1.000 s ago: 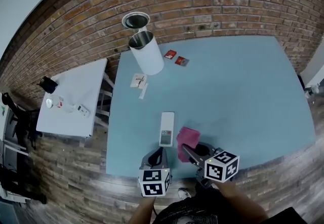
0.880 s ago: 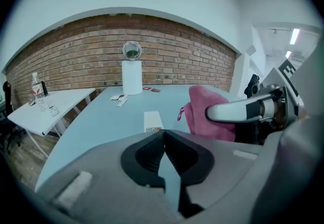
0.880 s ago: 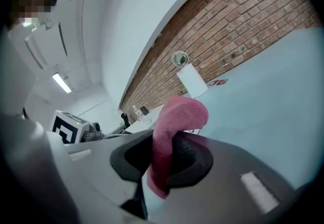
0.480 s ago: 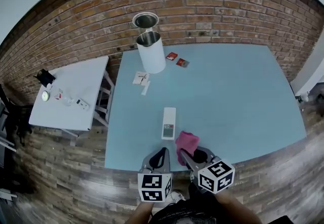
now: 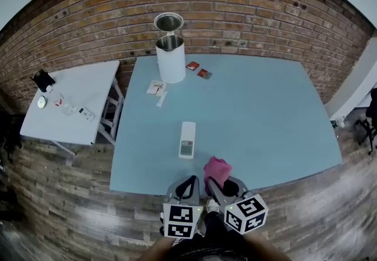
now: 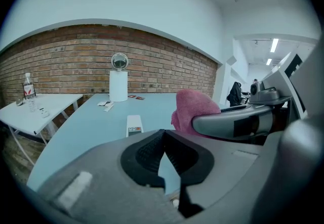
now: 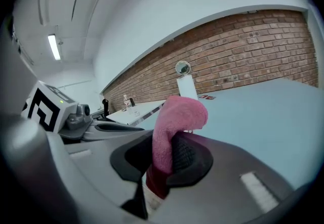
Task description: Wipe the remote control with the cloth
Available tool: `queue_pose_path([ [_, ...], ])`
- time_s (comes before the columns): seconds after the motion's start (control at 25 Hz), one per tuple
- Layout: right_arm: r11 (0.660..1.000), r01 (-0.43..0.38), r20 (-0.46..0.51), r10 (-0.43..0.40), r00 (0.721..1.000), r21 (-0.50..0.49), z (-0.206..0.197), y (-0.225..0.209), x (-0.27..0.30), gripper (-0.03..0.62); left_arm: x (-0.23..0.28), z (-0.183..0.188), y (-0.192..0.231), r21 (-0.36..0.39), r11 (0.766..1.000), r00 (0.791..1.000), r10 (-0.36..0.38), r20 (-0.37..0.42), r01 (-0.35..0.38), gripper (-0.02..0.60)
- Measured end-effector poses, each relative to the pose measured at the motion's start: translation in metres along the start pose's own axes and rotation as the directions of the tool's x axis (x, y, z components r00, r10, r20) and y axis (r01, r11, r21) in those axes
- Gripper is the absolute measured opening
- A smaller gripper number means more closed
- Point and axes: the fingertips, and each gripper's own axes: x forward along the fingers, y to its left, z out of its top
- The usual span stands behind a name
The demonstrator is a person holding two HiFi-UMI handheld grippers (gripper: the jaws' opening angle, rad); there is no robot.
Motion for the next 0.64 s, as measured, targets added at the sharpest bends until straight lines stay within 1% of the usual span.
queue_pose_path([
  [0.16,1.000,0.014,-0.004,-0.014,1.000,0.000,-0.005,0.001,-0.007,0.064,-0.004,-0.005,-0.006,0.002,1.000,1.000,-0.008,-0.005,0.008,-0.002],
  [0.64,1.000,-0.006,-0.011,0.006,1.000,-0.013,-0.012,0.018,-0.008,0.064,-0.020,-0.014,-0.001,0.002,1.000,1.000,0.015,-0.014,-0.015,-0.003],
])
